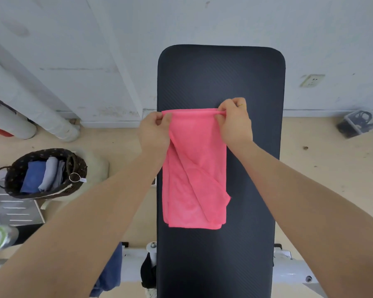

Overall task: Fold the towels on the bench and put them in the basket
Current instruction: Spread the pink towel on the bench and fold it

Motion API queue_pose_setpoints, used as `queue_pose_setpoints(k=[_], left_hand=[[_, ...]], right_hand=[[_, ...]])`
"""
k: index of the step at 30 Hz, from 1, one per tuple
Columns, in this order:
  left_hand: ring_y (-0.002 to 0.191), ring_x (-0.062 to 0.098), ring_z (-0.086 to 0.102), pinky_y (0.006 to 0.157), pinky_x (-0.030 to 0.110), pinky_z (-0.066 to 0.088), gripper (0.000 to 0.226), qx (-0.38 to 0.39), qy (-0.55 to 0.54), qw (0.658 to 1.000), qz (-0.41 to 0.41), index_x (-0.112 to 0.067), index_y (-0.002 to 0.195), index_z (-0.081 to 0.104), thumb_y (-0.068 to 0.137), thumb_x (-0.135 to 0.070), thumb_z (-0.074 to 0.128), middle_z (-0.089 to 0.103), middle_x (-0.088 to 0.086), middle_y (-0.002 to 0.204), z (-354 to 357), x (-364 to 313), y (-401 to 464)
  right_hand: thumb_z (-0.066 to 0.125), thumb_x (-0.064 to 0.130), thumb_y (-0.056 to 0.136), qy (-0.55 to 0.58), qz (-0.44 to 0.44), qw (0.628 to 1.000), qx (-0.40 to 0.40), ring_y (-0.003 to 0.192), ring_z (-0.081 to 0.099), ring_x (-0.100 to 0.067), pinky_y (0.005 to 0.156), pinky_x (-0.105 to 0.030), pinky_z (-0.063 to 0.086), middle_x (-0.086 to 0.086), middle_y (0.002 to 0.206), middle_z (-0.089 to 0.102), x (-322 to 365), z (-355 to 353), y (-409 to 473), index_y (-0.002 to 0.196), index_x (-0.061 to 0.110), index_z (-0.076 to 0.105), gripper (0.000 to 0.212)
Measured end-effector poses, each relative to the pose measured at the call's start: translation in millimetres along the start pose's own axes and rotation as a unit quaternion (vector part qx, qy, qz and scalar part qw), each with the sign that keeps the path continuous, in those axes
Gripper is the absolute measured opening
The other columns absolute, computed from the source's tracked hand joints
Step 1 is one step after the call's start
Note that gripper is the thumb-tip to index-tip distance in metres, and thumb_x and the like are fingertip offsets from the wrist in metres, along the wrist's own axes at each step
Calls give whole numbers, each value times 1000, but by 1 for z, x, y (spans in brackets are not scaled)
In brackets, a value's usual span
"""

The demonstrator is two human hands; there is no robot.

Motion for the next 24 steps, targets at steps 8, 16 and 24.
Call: queue_pose_setpoints(k=[8,16,24], left_hand=[[66,19,41,63,29,30,19,-19,144,985,99,-11,97,40,91,-22,54,38,-5,66,-8,-11,16],[125,32,44,98,43,38,34,246,446,746,429,-9,125,54,93,-16,45,46,12,138,61,-10,-60],[141,30,18,110,43,30,34,323,487,714,386,-6,117,55,88,-23,58,15,13,154,66,8,-61]], right_hand=[[47,9,92,-10,-68,997,-22,79,55,-25,61,-35,45,-8,105,53,-16,10,-87,99,7,57,13],[42,15,94,-192,20,975,112,106,50,-24,84,-33,37,-3,118,54,-49,56,-158,122,15,51,29],[47,21,94,-164,133,972,107,98,54,-29,70,-33,35,-11,107,58,-53,63,-174,128,9,37,37]])
Point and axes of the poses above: each hand's wrist, its own y-axis towards the middle knuckle, its own z-axis out of the palm, x = y × z, the point moved 9 cm from there along y, towards the middle knuckle
